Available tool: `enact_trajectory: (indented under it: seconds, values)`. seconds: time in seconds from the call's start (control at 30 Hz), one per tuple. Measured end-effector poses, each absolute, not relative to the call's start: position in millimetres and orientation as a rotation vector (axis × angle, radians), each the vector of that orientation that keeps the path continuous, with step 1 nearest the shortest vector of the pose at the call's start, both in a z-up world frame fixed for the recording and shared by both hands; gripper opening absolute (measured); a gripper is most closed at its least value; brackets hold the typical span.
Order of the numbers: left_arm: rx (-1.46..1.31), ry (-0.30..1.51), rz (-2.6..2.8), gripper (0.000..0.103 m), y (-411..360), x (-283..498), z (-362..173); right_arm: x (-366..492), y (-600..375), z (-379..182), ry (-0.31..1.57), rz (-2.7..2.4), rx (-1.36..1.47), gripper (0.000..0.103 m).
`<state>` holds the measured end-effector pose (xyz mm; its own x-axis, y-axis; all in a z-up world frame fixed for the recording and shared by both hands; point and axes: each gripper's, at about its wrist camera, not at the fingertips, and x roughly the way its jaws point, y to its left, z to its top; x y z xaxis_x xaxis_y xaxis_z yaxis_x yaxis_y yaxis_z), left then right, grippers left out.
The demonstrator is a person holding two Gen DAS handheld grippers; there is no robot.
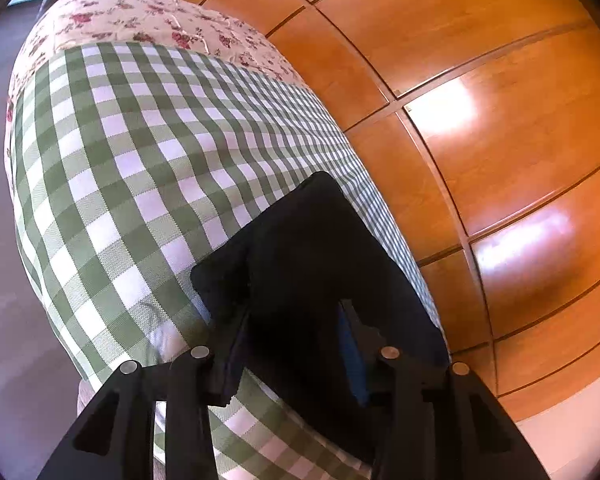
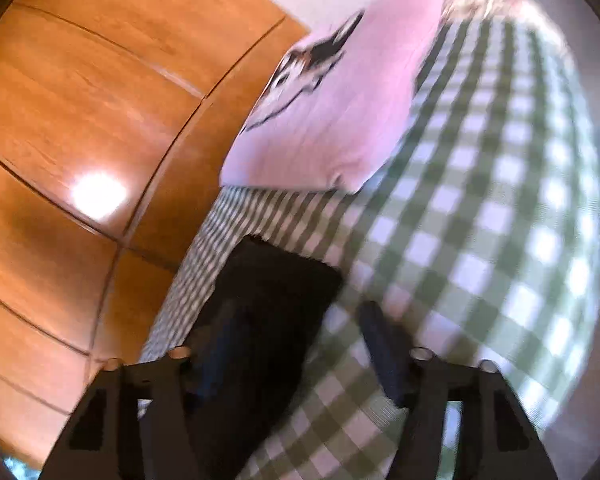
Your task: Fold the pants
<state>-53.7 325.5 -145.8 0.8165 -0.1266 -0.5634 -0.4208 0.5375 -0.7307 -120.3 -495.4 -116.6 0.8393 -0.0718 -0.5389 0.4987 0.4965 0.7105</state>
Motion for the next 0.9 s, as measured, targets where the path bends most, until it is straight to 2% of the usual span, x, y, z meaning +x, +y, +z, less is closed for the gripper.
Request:
enact_trajectory:
  seconds: [0.07, 0.1, 0.13, 0.17, 0.2, 0.37, 0.43, 0.47, 0.57, 0.6, 0.63, 0.7, 0.77, 0.8, 0.9]
  values:
    - [-0.940, 0.633, 0.210, 0.041, 320, -50, -142, -110, -496, -117, 0.493, -0.332, 0.970, 0.045]
    - [-0.896, 0.648, 0.224, 0.036, 316, -47, -140, -103, -495, -116, 0.505, -0.338, 0.940, 0.035]
    - [-0.860, 0.663, 0.243, 0.033, 313, -45, -138, -102, -491, -114, 0.518, -0.329, 0.921, 0.020]
    - [-0.805, 0.687, 0.270, 0.027, 309, -42, -136, -97, -488, -114, 0.535, -0.308, 0.914, 0.020]
    - [-0.768, 0.700, 0.280, 0.025, 306, -40, -135, -96, -484, -110, 0.541, -0.317, 0.894, 0.019]
    - [-0.752, 0.703, 0.286, 0.023, 305, -39, -134, -122, -467, -75, 0.481, -0.413, 0.768, 0.018]
    - [-0.732, 0.705, 0.286, 0.023, 303, -37, -134, -124, -466, -78, 0.529, -0.459, 0.737, 0.018]
    - [-0.710, 0.706, 0.290, 0.023, 301, -36, -134, -120, -467, -86, 0.576, -0.472, 0.722, 0.018]
    - [-0.662, 0.718, 0.299, 0.025, 296, -32, -131, -118, -465, -106, 0.646, -0.524, 0.716, 0.031]
    - [-0.665, 0.720, 0.298, 0.027, 299, -31, -129, -122, -462, -103, 0.624, -0.547, 0.710, 0.043]
    - [-0.674, 0.718, 0.307, 0.029, 301, -33, -126, -123, -459, -96, 0.622, -0.586, 0.688, 0.047]
    - [-0.680, 0.686, 0.376, 0.035, 306, -39, -112, -133, -448, -69, 0.546, -0.676, 0.611, 0.047]
    - [-0.650, 0.614, 0.444, 0.035, 305, -46, -92, -143, -431, -36, 0.418, -0.688, 0.553, 0.048]
    - [-0.630, 0.570, 0.465, 0.036, 302, -48, -81, -144, -421, -24, 0.383, -0.671, 0.525, 0.052]
    - [-0.573, 0.482, 0.410, 0.038, 280, -36, -54, -122, -377, 4, 0.355, -0.480, 0.401, 0.057]
